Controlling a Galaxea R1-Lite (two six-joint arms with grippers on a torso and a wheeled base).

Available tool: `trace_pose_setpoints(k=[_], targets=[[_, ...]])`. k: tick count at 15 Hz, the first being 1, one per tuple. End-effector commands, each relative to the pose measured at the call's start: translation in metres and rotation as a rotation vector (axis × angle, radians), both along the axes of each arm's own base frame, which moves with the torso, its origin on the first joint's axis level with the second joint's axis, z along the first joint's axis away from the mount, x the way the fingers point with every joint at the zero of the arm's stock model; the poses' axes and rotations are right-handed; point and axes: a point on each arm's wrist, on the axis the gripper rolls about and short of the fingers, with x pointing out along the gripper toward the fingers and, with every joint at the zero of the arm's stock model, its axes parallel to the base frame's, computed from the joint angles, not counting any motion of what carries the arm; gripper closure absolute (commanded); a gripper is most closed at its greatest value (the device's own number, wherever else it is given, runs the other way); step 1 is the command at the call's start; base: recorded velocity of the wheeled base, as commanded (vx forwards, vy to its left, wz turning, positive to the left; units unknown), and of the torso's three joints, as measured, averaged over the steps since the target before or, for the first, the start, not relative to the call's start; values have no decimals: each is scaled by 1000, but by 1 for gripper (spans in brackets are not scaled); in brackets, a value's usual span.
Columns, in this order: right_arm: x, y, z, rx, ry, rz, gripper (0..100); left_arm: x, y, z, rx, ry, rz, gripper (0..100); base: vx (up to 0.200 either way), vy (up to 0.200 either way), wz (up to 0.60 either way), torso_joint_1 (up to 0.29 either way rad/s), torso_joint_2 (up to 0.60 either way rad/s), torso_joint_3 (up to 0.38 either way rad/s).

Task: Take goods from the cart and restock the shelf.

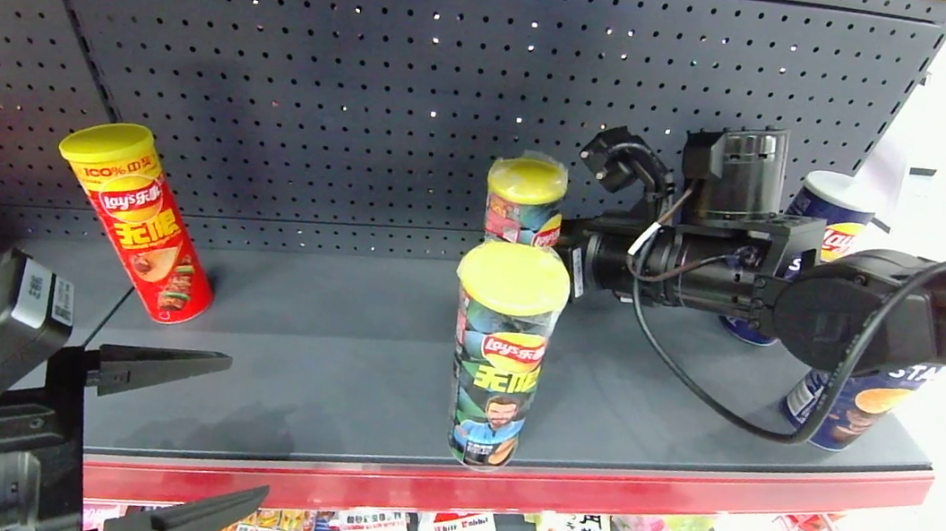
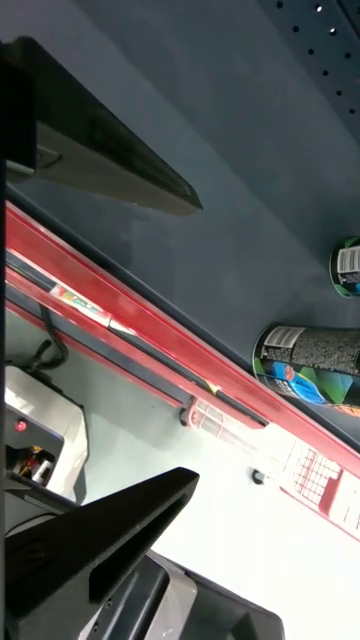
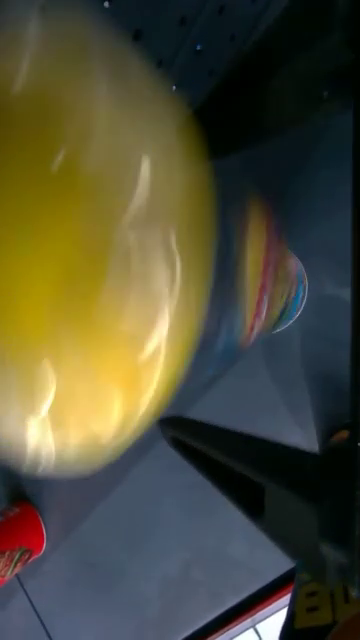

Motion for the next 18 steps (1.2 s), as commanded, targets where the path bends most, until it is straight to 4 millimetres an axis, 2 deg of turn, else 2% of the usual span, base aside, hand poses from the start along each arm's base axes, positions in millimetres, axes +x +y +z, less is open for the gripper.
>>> trace_pose_setpoints(k=[1, 6, 9, 11, 12, 15, 18], targets=[[-15, -8, 10, 8, -12, -3, 0, 2, -1, -1, 4, 8, -1, 0, 0, 0, 0, 0, 0, 0], [-62, -47, 26, 66, 26, -150, 0, 15, -10, -7, 56, 36, 49, 0, 0, 0, 0, 0, 0, 0], [-89, -73, 22, 45, 24, -246, 0, 26, -22, -9, 81, 61, 30, 0, 0, 0, 0, 0, 0, 0], [-129, -96, 18, 48, 19, -250, 0, 45, -40, -7, 105, 76, 54, 0, 0, 0, 0, 0, 0, 0], [-143, -102, 16, 52, 14, -244, 0, 50, -43, -8, 109, 85, 72, 0, 0, 0, 0, 0, 0, 0], [-208, -135, -1, 78, -21, -214, 0, 65, -52, -21, 153, 140, 112, 0, 0, 0, 0, 0, 0, 0], [-241, -157, -6, 128, -92, -248, 0, 75, -69, -32, 204, 170, 109, 0, 0, 0, 0, 0, 0, 0]])
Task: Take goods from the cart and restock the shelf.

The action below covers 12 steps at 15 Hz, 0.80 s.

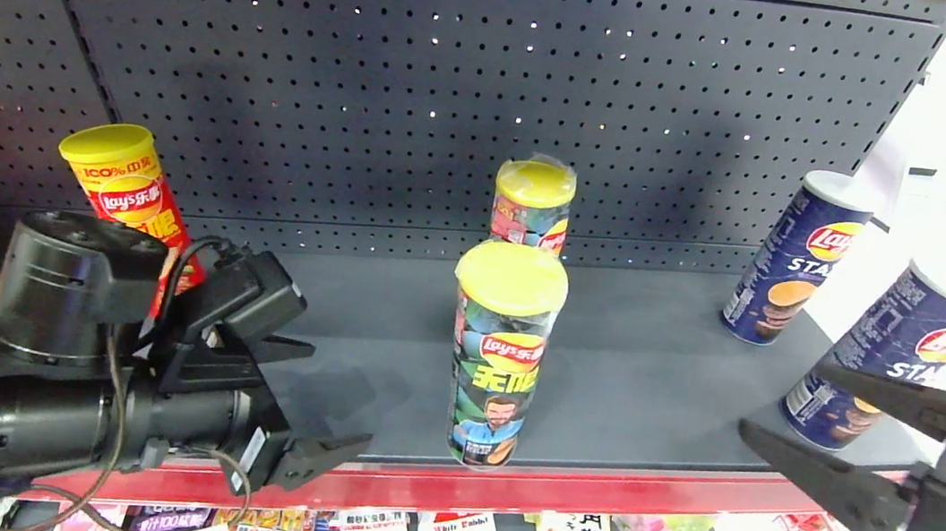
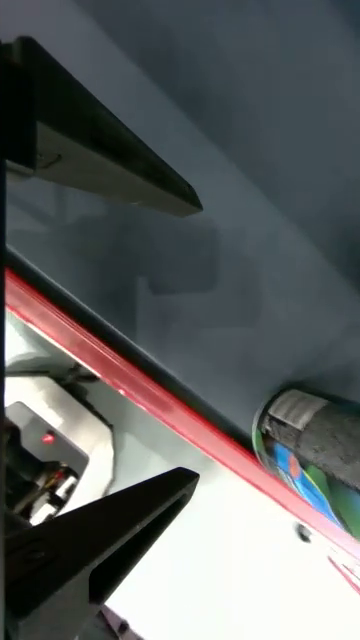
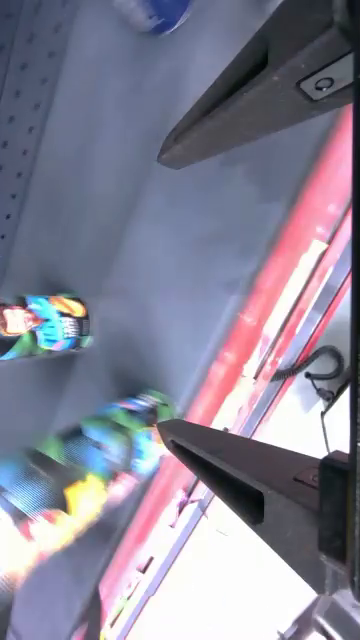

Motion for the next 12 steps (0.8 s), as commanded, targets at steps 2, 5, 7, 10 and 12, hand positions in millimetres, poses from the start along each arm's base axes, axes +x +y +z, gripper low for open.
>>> trace_pose_setpoints(k=[2, 5, 7, 10, 12], targets=[[-44, -32, -2, 63, -122, -78, 0, 22, -24, -16, 51, 45, -10, 0, 0, 0, 0, 0, 0, 0], [-45, -39, -3, 64, -135, -139, 0, 36, -34, -17, 51, 44, -12, 0, 0, 0, 0, 0, 0, 0], [-46, -40, -4, 66, -134, -151, 0, 37, -38, -18, 54, 45, -22, 0, 0, 0, 0, 0, 0, 0], [-46, -40, -4, 66, -132, -151, 0, 38, -39, -21, 60, 54, -22, 0, 0, 0, 0, 0, 0, 0], [-46, -40, -5, 65, -131, -151, 0, 42, -43, -21, 58, 51, -28, 0, 0, 0, 0, 0, 0, 0]])
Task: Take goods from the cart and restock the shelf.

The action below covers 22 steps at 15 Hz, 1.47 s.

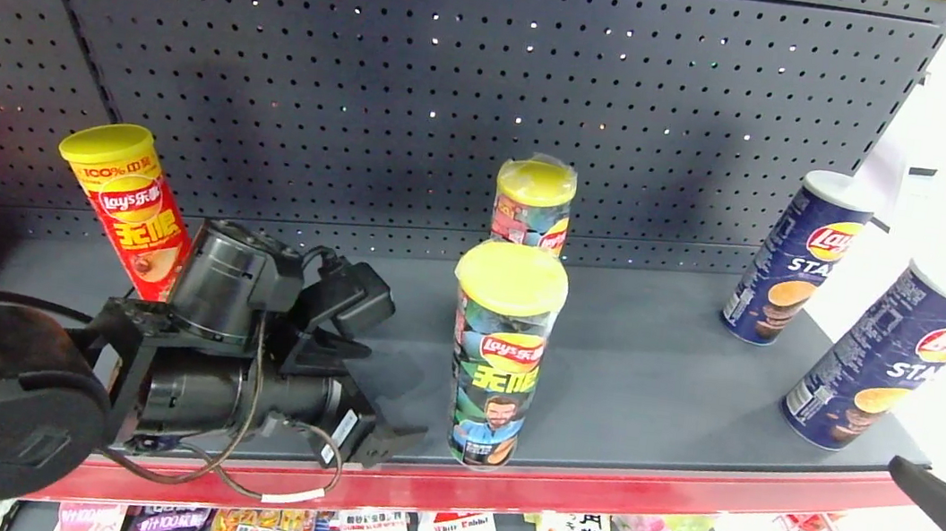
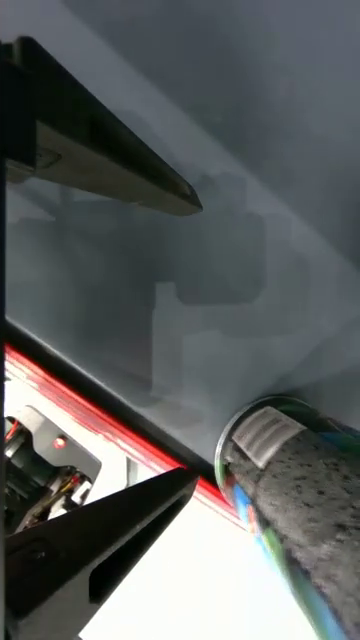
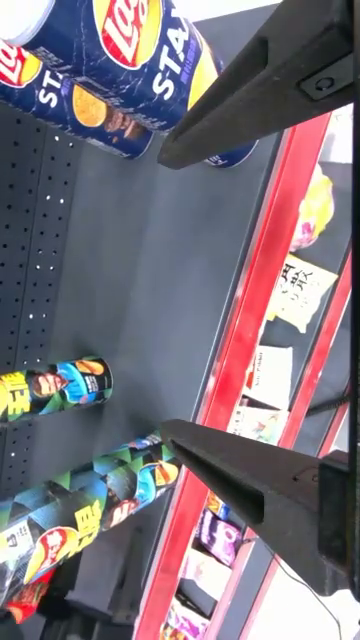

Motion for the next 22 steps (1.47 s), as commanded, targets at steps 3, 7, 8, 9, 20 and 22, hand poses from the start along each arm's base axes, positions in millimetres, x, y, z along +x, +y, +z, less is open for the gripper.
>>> trace_pose_setpoints(k=[3, 7, 8, 9, 20, 22], targets=[[0, 0, 0, -1, 1, 0, 0, 7, -6, -3, 4, 6, -4, 0, 0, 0, 0, 0, 0, 0], [1, 0, 0, -1, 1, 0, 0, 14, -10, -4, 14, 0, 13, 0, 0, 0, 0, 0, 0, 0], [1, 0, 0, -1, 3, -1, 0, 16, -12, -5, 13, -2, 13, 0, 0, 0, 0, 0, 0, 0], [1, 0, -1, -2, 4, -3, 0, 20, -14, -4, 10, -9, 15, 0, 0, 0, 0, 0, 0, 0], [1, -1, -1, 16, 12, -23, 0, 32, -30, -7, 8, -13, -4, 0, 0, 0, 0, 0, 0, 0], [1, -1, -1, 16, 12, -23, 0, 34, -31, -7, 6, -16, -4, 0, 0, 0, 0, 0, 0, 0]])
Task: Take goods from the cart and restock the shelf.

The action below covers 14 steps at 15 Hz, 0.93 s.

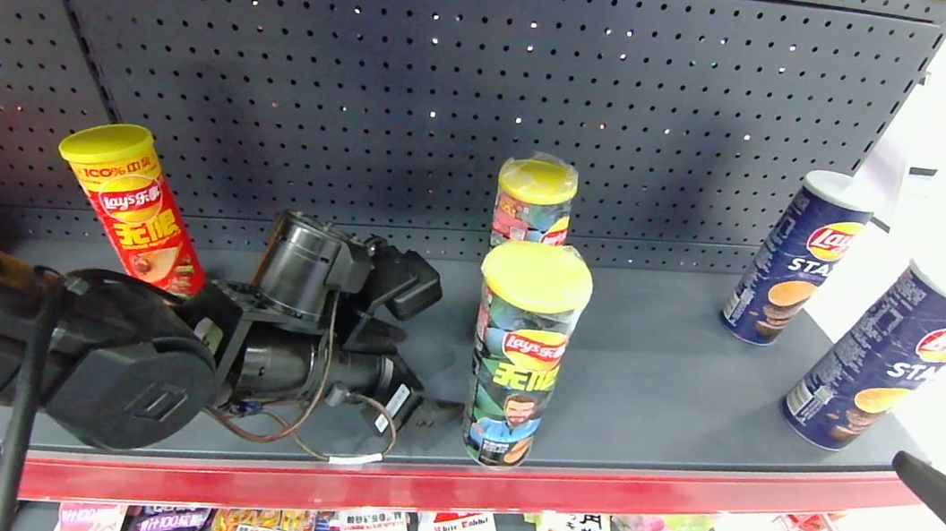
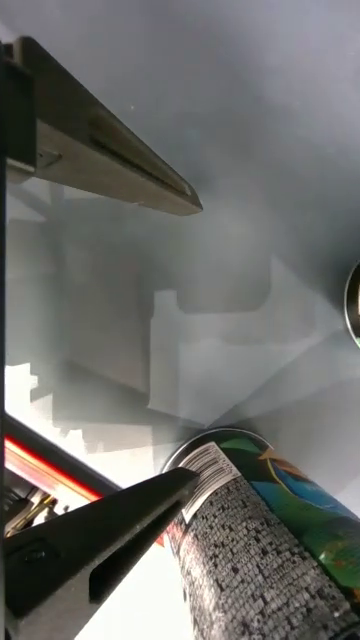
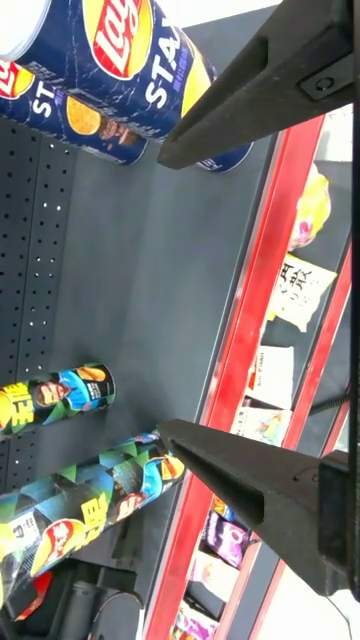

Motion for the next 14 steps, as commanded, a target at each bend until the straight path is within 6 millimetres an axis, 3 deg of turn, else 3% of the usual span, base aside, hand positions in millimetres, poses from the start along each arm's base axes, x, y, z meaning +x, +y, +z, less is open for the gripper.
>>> trace_pose_setpoints(k=[1, 14], targets=[[1, 0, 0, -1, 4, 0, 0, 2, -1, -1, 0, 0, 0, 0, 0, 0, 0, 0, 0, 0], [-2, -1, -1, -2, 5, -1, 0, 2, -6, -3, 1, 1, -11, 0, 0, 0, 0, 0, 0, 0]])
